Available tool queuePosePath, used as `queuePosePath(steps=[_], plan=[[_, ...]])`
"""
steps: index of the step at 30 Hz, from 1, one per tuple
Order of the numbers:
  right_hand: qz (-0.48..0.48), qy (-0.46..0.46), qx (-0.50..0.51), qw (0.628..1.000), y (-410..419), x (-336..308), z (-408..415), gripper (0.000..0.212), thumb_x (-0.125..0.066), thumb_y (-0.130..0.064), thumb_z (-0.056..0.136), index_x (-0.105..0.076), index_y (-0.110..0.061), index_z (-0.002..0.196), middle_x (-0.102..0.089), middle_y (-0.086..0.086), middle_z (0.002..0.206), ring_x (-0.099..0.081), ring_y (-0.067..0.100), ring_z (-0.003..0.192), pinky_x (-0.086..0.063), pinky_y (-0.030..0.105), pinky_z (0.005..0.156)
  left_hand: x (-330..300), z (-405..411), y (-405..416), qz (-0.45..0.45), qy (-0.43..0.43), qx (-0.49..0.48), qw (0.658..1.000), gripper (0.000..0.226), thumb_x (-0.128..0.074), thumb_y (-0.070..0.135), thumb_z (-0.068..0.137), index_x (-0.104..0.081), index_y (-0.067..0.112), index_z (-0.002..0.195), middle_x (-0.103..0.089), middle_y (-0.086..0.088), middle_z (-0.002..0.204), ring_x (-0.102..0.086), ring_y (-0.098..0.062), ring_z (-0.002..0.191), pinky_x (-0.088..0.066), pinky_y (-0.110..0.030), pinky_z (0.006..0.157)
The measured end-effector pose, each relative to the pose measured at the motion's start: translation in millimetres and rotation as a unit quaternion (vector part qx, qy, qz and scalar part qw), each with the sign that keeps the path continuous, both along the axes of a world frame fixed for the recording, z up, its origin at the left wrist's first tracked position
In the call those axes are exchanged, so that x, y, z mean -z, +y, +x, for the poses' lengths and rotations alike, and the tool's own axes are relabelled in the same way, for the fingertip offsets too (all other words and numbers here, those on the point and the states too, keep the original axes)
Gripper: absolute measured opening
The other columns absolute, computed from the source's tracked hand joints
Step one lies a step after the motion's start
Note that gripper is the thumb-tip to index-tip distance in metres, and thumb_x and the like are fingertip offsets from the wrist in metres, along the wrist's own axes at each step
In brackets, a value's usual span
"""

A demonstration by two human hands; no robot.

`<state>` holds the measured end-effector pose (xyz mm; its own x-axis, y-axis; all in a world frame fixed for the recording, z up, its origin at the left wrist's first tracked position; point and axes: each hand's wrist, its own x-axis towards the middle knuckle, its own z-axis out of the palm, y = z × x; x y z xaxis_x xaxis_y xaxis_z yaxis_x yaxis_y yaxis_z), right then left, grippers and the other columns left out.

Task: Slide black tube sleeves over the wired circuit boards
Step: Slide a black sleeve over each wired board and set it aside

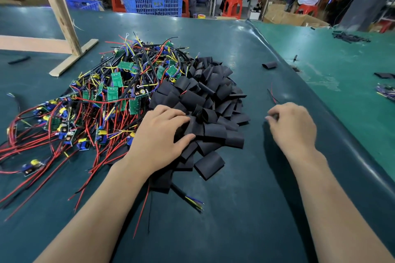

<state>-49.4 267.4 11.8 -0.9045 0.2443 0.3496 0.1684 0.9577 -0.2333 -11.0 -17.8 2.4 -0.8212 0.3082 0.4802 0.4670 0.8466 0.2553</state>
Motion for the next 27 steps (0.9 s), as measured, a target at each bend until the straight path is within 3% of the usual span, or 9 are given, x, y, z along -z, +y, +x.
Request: queuePosePath(steps=[4, 7, 10, 12, 15, 18, 20, 23, 27], plan=[[0.05, -0.055, -0.001, 0.997, -2, 3, -1, 0.026, -0.058, -0.002, 0.086, -0.074, -0.018, 0.099, -0.065, 0.011, 0.102, -0.056, 0.036, 0.096, -0.04, 0.032, 0.066, -4, 1, -10, -0.002, -0.022, 0.027, 0.999, 0.024, -0.074, 0.01, 0.082, -0.076, 0.012, 0.106, -0.072, 0.001, 0.106, -0.058, -0.03, 0.103, -0.046, -0.045, 0.089], [0.001, -0.04, 0.022, 0.999, 10, 0, -2, 0.034, -0.058, 0.005, 0.079, -0.077, -0.02, 0.09, -0.068, 0.012, 0.1, -0.058, 0.038, 0.092, -0.04, 0.033, 0.068, -6, 2, -11, 0.019, -0.018, 0.02, 0.999, 0.018, -0.076, 0.006, 0.081, -0.077, 0.01, 0.098, -0.072, -0.001, 0.096, -0.06, -0.029, 0.094, -0.047, -0.041, 0.086], [0.011, -0.051, 0.017, 0.998, 17, -1, -2, 0.035, -0.058, 0.006, 0.078, -0.079, -0.02, 0.09, -0.068, 0.015, 0.097, -0.058, 0.039, 0.09, -0.039, 0.034, 0.068, -8, 2, -11, 0.069, -0.01, 0.01, 0.997, 0.023, -0.075, 0.005, 0.083, -0.074, 0.007, 0.106, -0.071, -0.005, 0.102, -0.062, -0.029, 0.1, -0.049, -0.039, 0.09], [0.046, -0.016, -0.025, 0.998, 12, -3, 1, 0.03, -0.063, 0.008, 0.076, -0.079, -0.015, 0.086, -0.07, 0.016, 0.095, -0.059, 0.04, 0.092, -0.041, 0.038, 0.071, -9, 1, -12, 0.09, -0.003, 0.003, 0.996, 0.033, -0.077, 0.009, 0.083, -0.07, 0.006, 0.115, -0.068, -0.007, 0.111, -0.062, -0.027, 0.106, -0.049, -0.04, 0.095], [0.031, 0.089, -0.13, 0.987, -13, -7, 11, 0.028, -0.065, 0.014, 0.067, -0.077, -0.007, 0.082, -0.073, 0.014, 0.09, -0.06, 0.04, 0.093, -0.046, 0.044, 0.077, -9, -2, -15, 0.085, 0.018, -0.01, 0.996, 0.033, -0.079, 0.022, 0.082, -0.072, 0.007, 0.111, -0.067, -0.007, 0.11, -0.06, -0.028, 0.107, -0.048, -0.043, 0.096], [-0.027, 0.092, -0.259, 0.961, -51, -6, 23, 0.022, -0.063, 0.005, 0.08, -0.074, -0.007, 0.095, -0.071, 0.01, 0.097, -0.06, 0.035, 0.094, -0.052, 0.044, 0.081, -11, -7, -21, 0.103, 0.087, -0.056, 0.989, 0.029, -0.067, 0.037, 0.091, -0.076, 0.011, 0.1, -0.07, -0.004, 0.106, -0.057, -0.029, 0.103, -0.041, -0.037, 0.096], [-0.057, 0.064, -0.318, 0.944, -70, -2, 29, 0.017, -0.062, -0.006, 0.09, -0.073, -0.01, 0.102, -0.07, 0.005, 0.103, -0.061, 0.031, 0.099, -0.052, 0.043, 0.082, -15, -13, -29, 0.148, 0.102, -0.148, 0.973, 0.029, -0.057, 0.033, 0.097, -0.073, 0.011, 0.107, -0.067, -0.007, 0.109, -0.054, -0.032, 0.105, -0.036, -0.034, 0.096], [-0.092, 0.066, -0.34, 0.934, -81, 1, 31, 0.018, -0.061, -0.015, 0.094, -0.07, -0.011, 0.109, -0.069, 0.002, 0.106, -0.06, 0.027, 0.101, -0.053, 0.044, 0.082, -16, -22, -36, 0.156, 0.034, -0.256, 0.953, 0.038, -0.064, 0.027, 0.093, -0.06, 0.012, 0.127, -0.057, -0.013, 0.123, -0.047, -0.035, 0.116, -0.033, -0.039, 0.101], [-0.127, 0.038, -0.341, 0.931, -84, 1, 28, 0.025, -0.063, -0.03, 0.095, -0.069, -0.013, 0.112, -0.068, 0.001, 0.108, -0.06, 0.025, 0.104, -0.05, 0.042, 0.088, -19, -28, -36, 0.134, 0.022, -0.263, 0.955, 0.027, -0.066, 0.028, 0.091, -0.07, 0.018, 0.115, -0.063, -0.01, 0.112, -0.055, -0.036, 0.108, -0.041, -0.043, 0.091]])
